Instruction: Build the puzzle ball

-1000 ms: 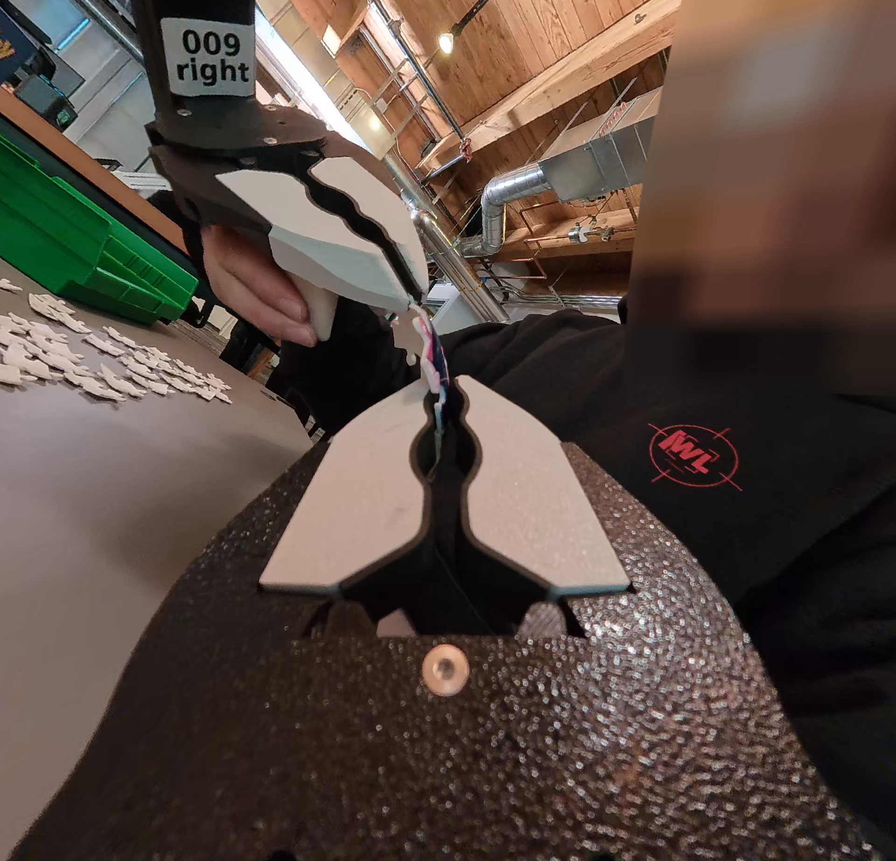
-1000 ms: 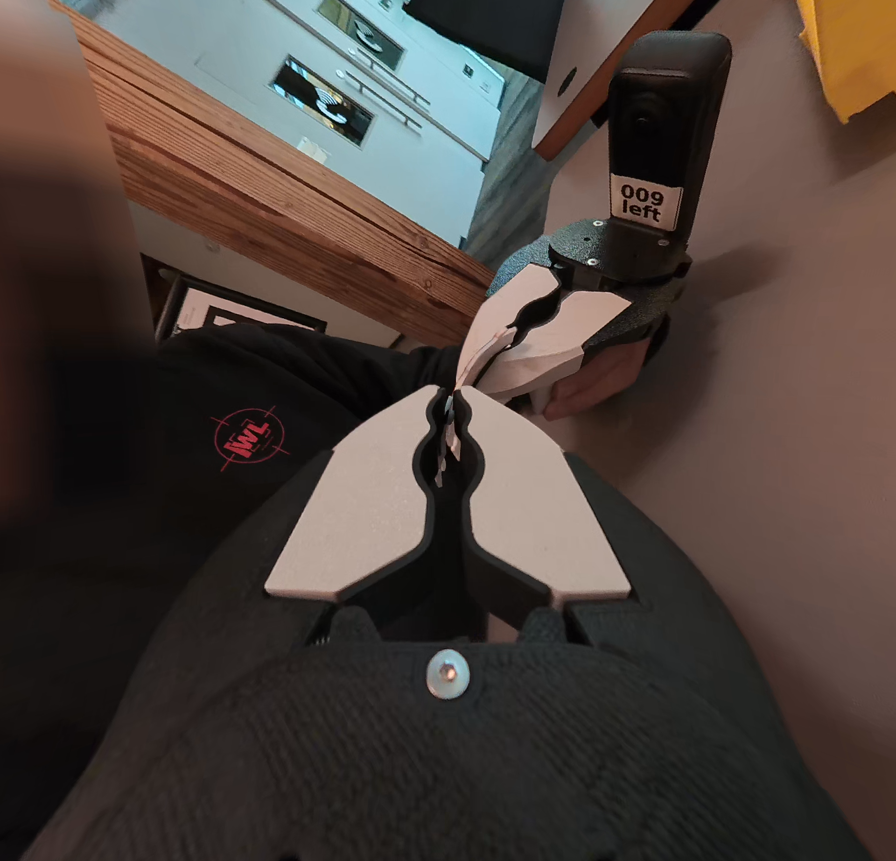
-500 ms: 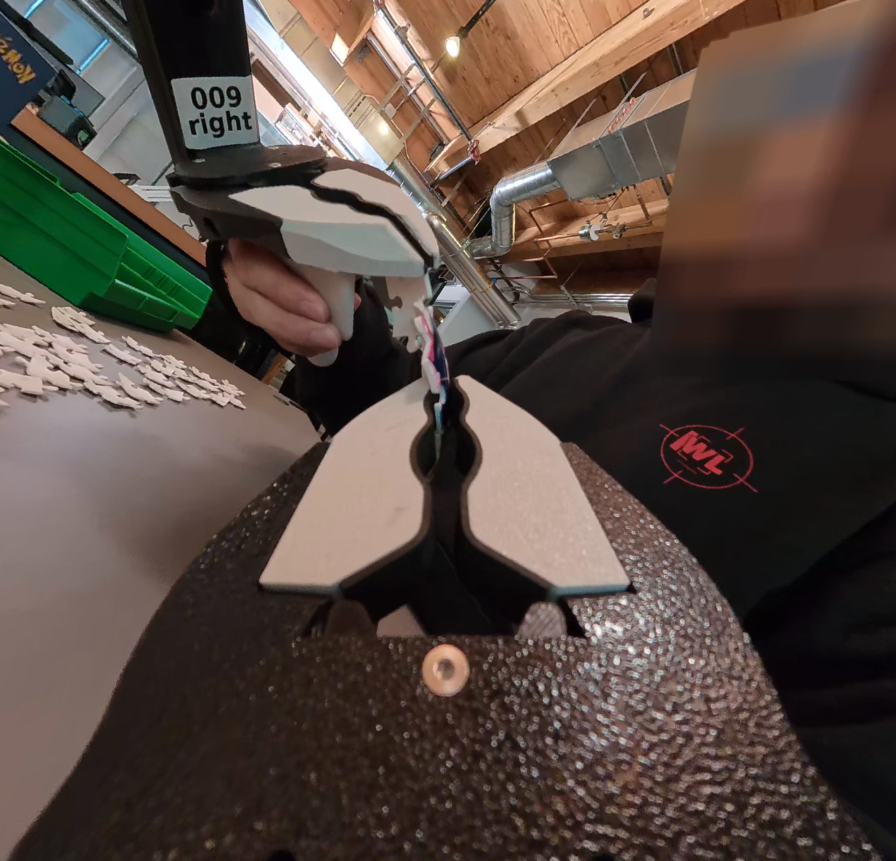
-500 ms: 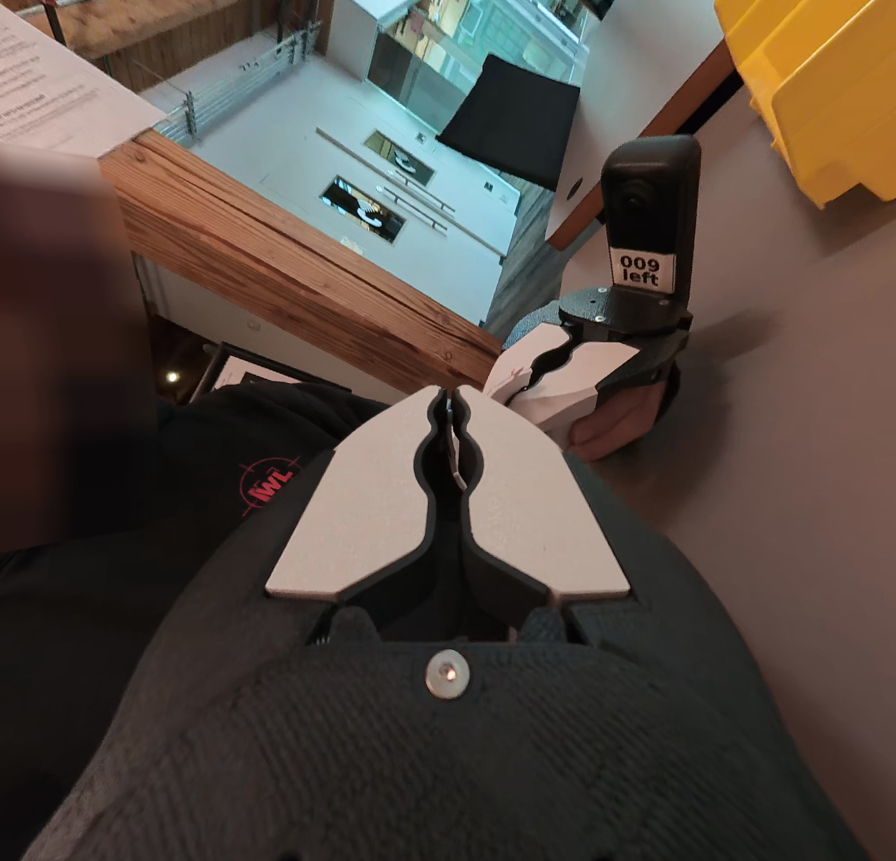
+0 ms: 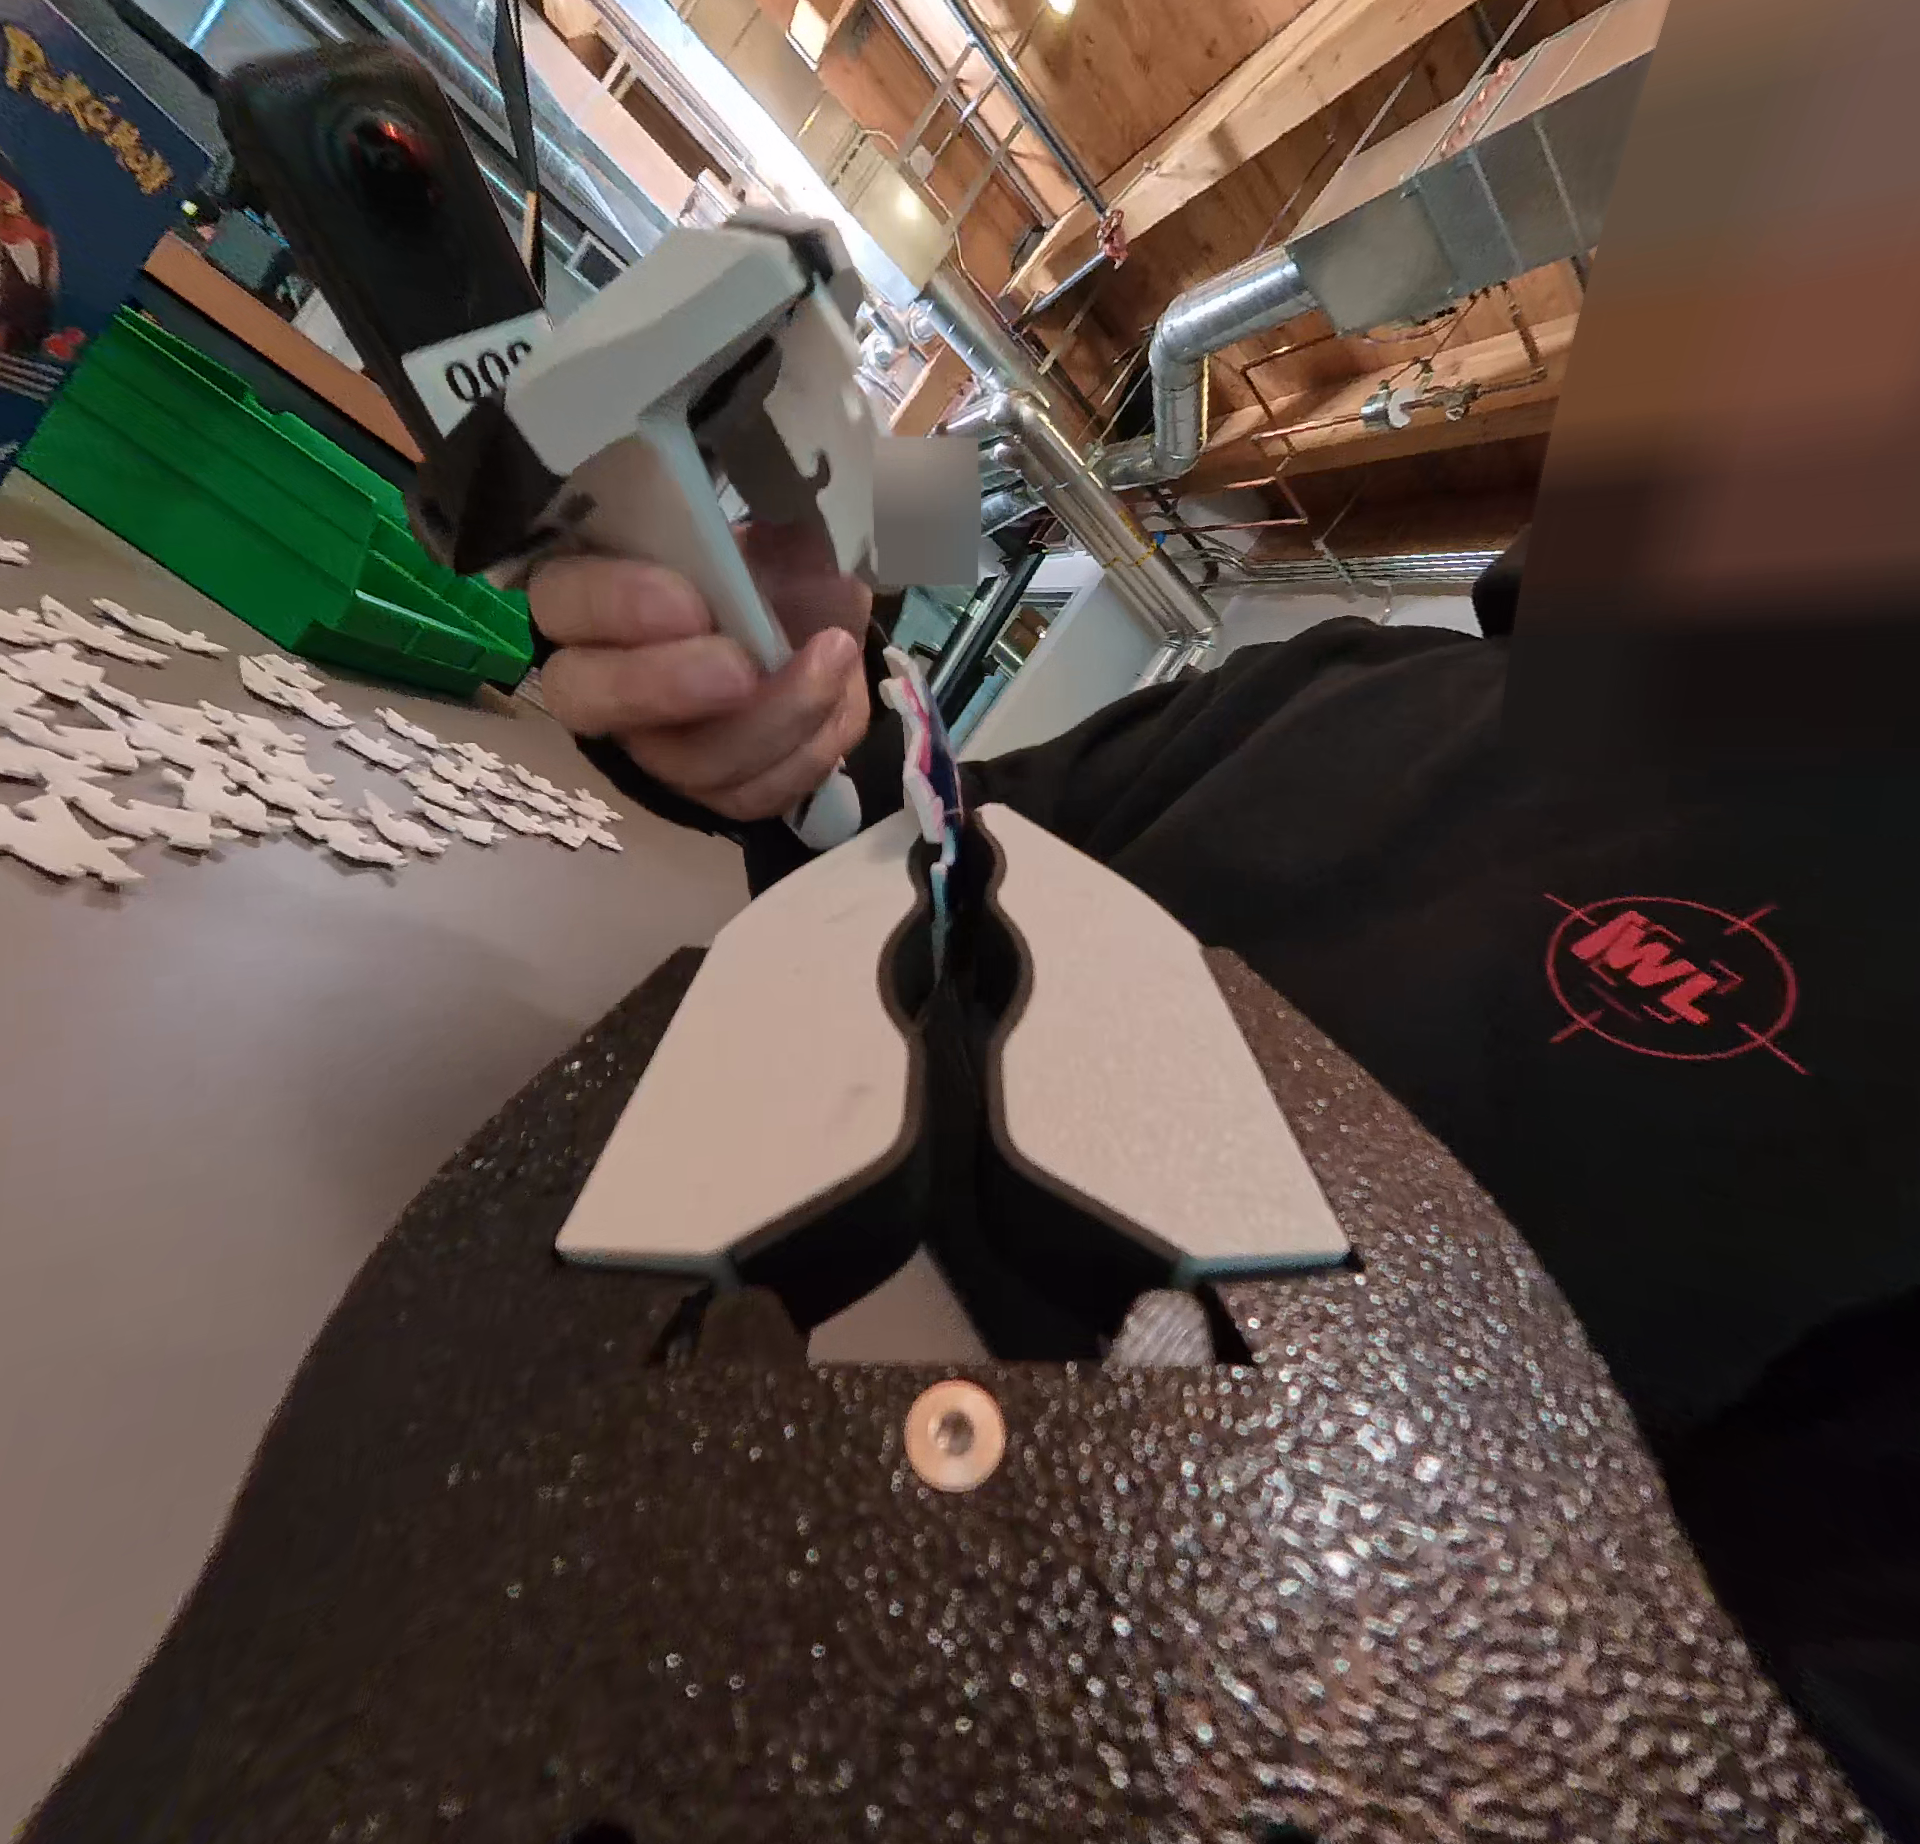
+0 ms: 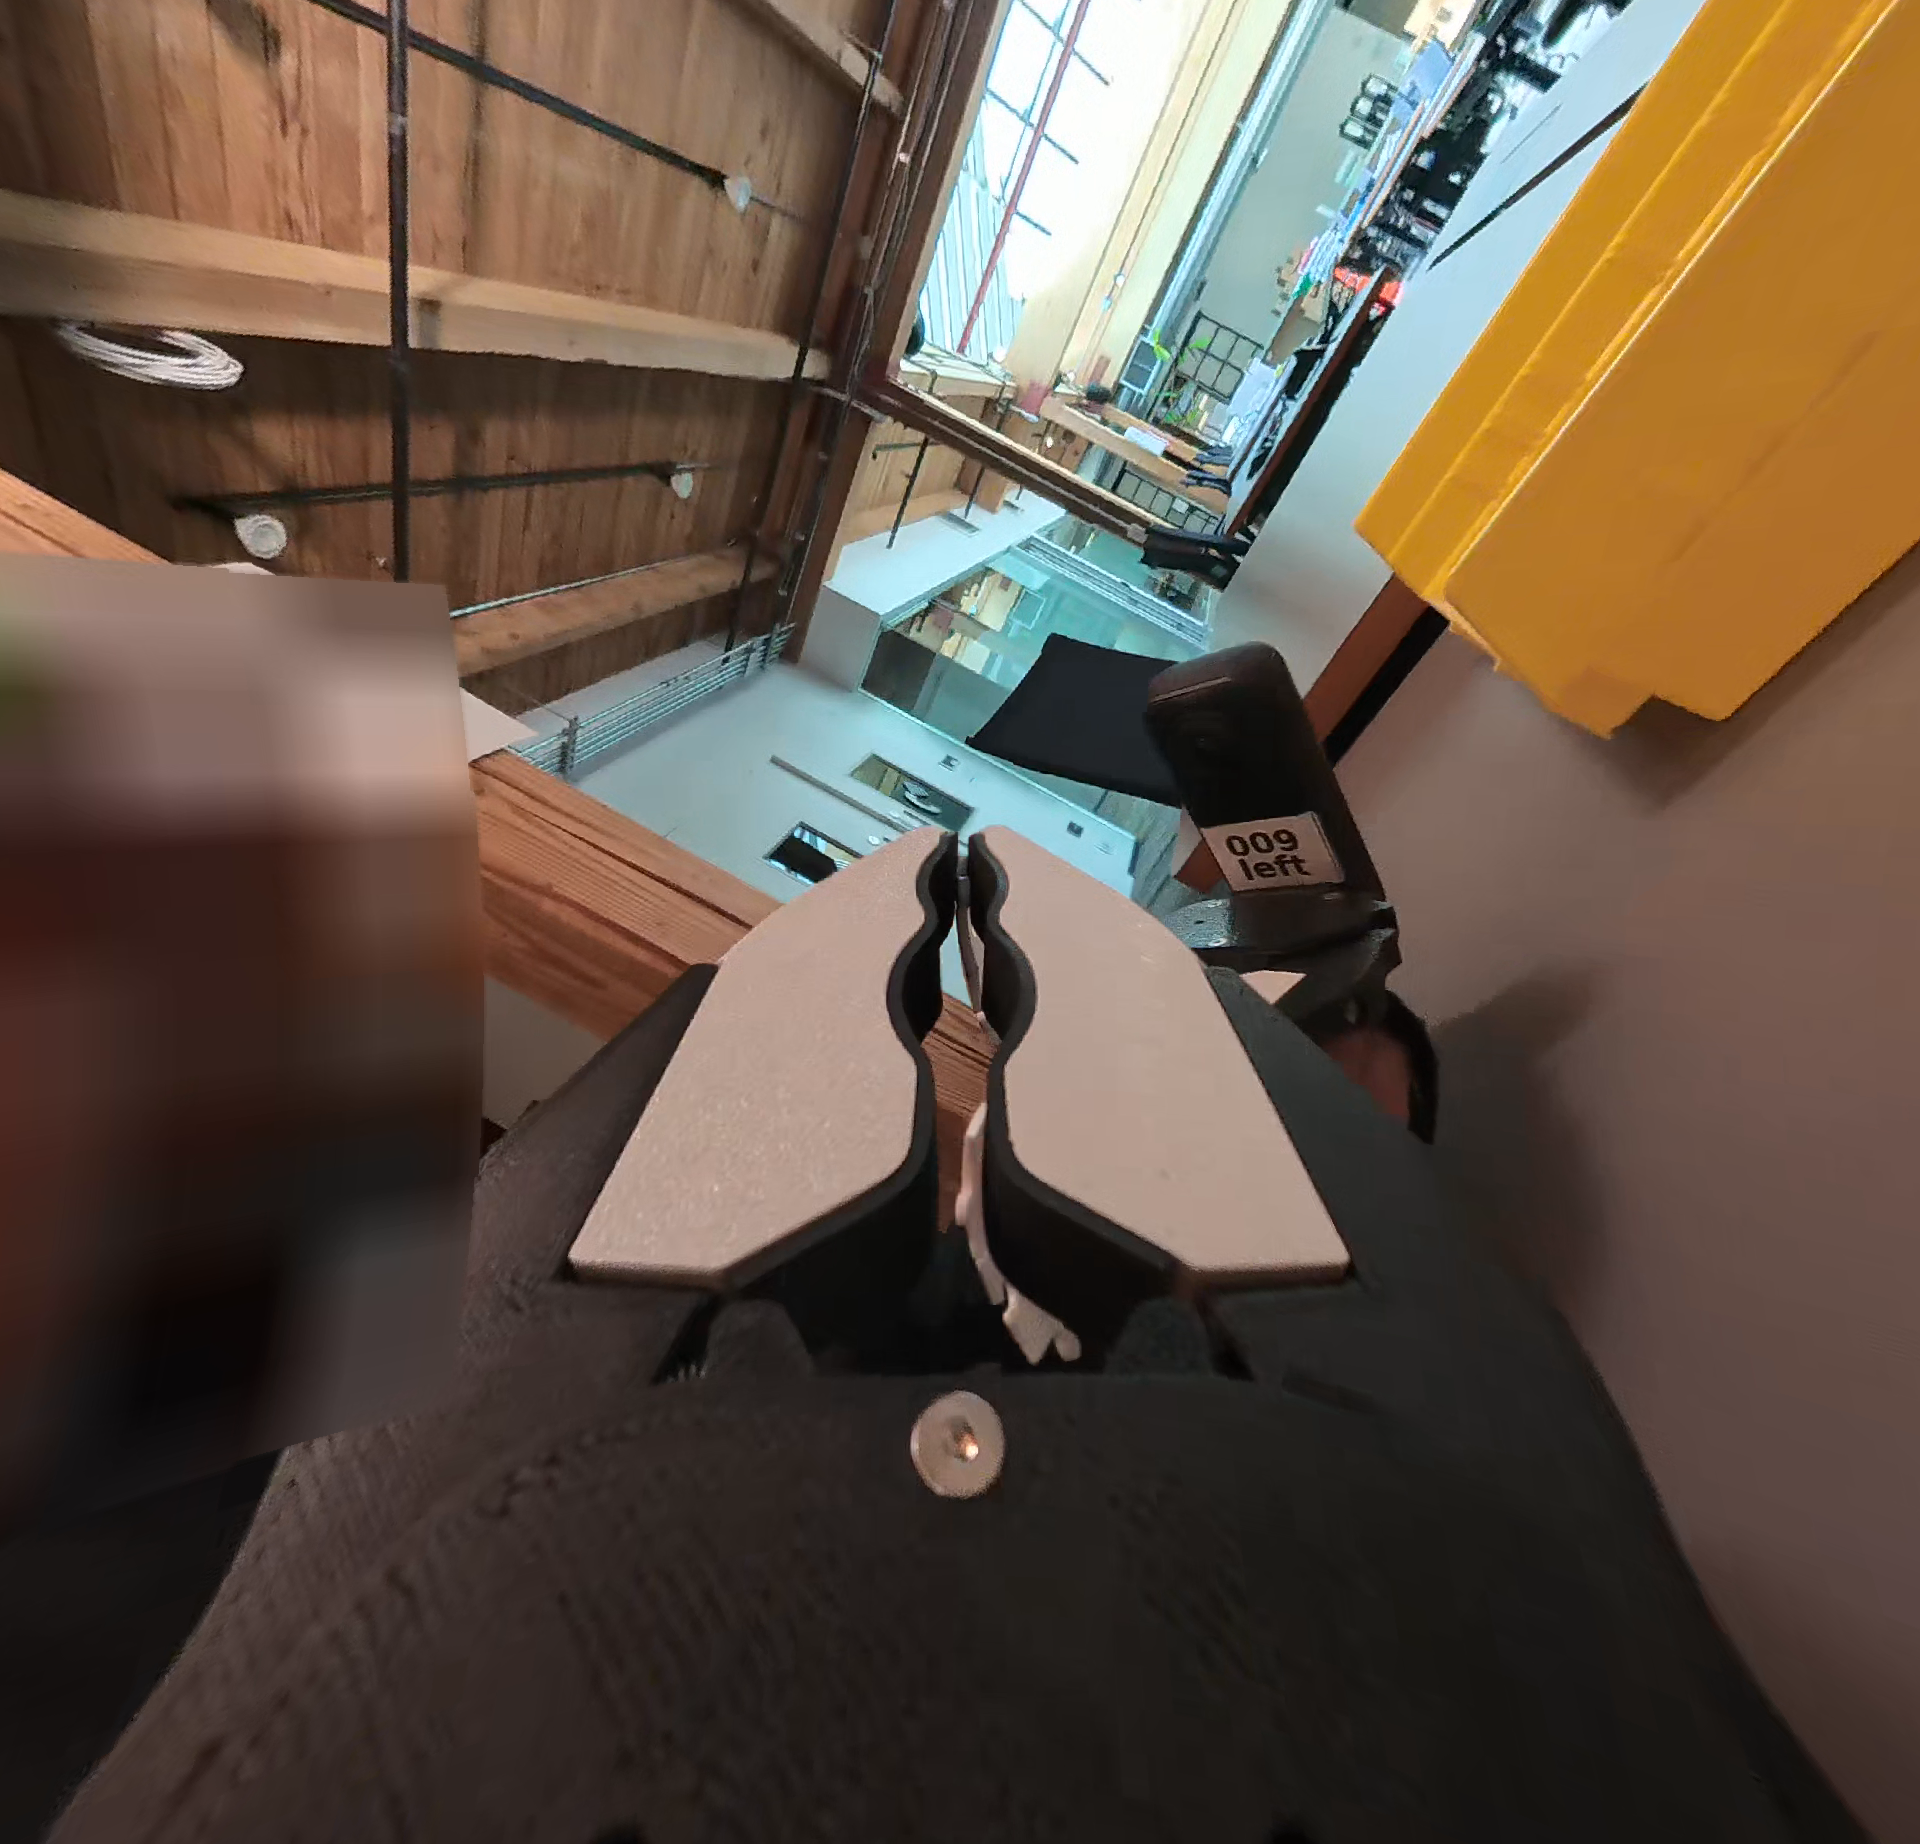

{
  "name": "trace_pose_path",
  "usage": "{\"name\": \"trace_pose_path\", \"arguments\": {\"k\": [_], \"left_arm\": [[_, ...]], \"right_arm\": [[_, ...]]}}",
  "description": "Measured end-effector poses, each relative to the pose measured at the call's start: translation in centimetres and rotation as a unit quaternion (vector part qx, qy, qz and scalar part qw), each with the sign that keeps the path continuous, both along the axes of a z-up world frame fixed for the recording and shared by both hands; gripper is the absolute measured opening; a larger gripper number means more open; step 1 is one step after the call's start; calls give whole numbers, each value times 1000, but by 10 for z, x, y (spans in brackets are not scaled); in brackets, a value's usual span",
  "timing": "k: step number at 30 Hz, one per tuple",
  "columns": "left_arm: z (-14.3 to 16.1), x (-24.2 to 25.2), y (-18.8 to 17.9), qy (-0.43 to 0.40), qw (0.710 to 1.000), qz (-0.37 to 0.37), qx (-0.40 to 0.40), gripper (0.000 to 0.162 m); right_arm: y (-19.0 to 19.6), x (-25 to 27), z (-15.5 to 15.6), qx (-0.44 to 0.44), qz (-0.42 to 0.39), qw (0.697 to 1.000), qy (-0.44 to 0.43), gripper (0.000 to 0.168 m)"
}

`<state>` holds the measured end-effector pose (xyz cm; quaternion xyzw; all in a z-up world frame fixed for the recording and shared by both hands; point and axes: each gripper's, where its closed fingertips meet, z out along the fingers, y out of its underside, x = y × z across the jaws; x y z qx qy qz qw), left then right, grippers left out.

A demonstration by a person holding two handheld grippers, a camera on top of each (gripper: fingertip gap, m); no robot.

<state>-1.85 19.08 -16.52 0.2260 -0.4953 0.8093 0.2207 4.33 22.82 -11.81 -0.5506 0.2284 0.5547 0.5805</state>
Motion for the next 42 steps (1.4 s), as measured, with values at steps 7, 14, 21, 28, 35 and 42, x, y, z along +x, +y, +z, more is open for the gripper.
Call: {"name": "trace_pose_path", "arguments": {"k": [7,14,21,28,35,42], "left_arm": [[-9,2,0,-2,998,18,53,1],[-12,-5,-3,-24,994,19,106,1],[-25,-3,0,-7,990,22,138,1],[-30,-2,0,-1,988,24,152,2],[-31,-3,0,-4,987,23,158,2],[-31,-2,1,-3,988,24,155,2]], "right_arm": [[0,-15,-10,-31,18,999,-22,2],[-3,-17,-19,-74,28,994,-76,2],[-8,-18,-24,-96,49,990,-96,2],[-10,-23,-27,-106,73,986,-109,2],[-9,-25,-33,-119,81,982,-125,2],[-7,-24,-37,-124,81,981,-128,2]]}}
